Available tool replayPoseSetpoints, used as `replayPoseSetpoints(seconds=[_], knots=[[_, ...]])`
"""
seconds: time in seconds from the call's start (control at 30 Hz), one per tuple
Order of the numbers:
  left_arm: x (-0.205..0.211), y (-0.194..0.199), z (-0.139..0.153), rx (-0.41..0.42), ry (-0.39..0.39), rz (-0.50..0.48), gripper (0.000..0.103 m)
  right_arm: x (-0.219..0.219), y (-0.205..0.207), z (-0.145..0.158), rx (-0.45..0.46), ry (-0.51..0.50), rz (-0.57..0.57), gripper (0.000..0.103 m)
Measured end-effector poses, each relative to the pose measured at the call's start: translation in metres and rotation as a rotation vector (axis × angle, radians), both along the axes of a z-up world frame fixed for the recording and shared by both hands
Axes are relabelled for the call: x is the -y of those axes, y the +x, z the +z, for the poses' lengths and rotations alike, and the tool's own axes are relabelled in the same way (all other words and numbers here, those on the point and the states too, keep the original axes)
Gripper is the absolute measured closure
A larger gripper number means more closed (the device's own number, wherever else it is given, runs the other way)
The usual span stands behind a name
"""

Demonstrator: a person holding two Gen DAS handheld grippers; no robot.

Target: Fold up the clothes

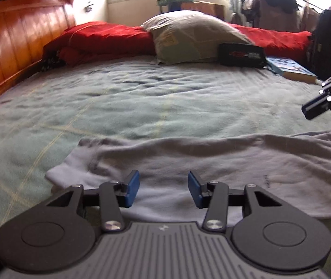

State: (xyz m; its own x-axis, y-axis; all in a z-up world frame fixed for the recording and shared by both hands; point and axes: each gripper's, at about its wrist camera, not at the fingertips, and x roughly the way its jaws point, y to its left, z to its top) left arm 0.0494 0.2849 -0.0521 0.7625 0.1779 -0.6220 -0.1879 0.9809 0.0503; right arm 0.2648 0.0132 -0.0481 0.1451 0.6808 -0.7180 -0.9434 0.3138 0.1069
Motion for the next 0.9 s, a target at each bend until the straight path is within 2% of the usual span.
replayPoseSetpoints(seconds=[0.17, 0.27, 0.4, 0.43, 0.47, 0.57, 0.6, 0.7, 0.83, 0.9], knots=[[0.018, 0.009, 0.003, 0.0, -0.006, -0.055, 0.055, 0.028, 0.0, -0.023, 0.01, -0.072, -0.005, 0.085], [0.026, 0.014, 0.003, -0.01, -0.01, -0.072, 0.055, 0.031, 0.0, -0.034, -0.005, -0.083, 0.006, 0.083], [0.03, 0.018, 0.001, -0.028, -0.018, -0.075, 0.053, 0.028, -0.007, -0.039, 0.036, -0.092, 0.035, 0.082], [0.029, 0.019, -0.001, -0.034, -0.021, -0.067, 0.052, 0.029, -0.008, -0.039, 0.042, -0.09, 0.041, 0.083], [0.029, 0.02, -0.002, -0.039, -0.023, -0.06, 0.052, 0.03, -0.01, -0.038, 0.049, -0.088, 0.044, 0.094], [0.029, 0.022, -0.004, -0.053, -0.029, -0.053, 0.052, 0.034, -0.016, -0.035, 0.101, -0.081, 0.034, 0.097], [0.03, 0.023, -0.004, -0.056, -0.028, -0.054, 0.052, 0.035, -0.015, -0.033, 0.119, -0.074, 0.019, 0.097], [0.031, 0.024, -0.005, -0.067, -0.019, -0.056, 0.05, 0.039, 0.0, -0.03, 0.077, -0.035, -0.029, 0.097], [0.026, 0.025, -0.007, -0.07, -0.046, -0.027, 0.047, 0.034, 0.0, -0.039, 0.088, -0.067, -0.036, 0.096], [0.026, 0.023, -0.002, -0.068, -0.054, -0.008, 0.047, 0.033, -0.001, -0.037, 0.092, -0.071, -0.063, 0.089]])
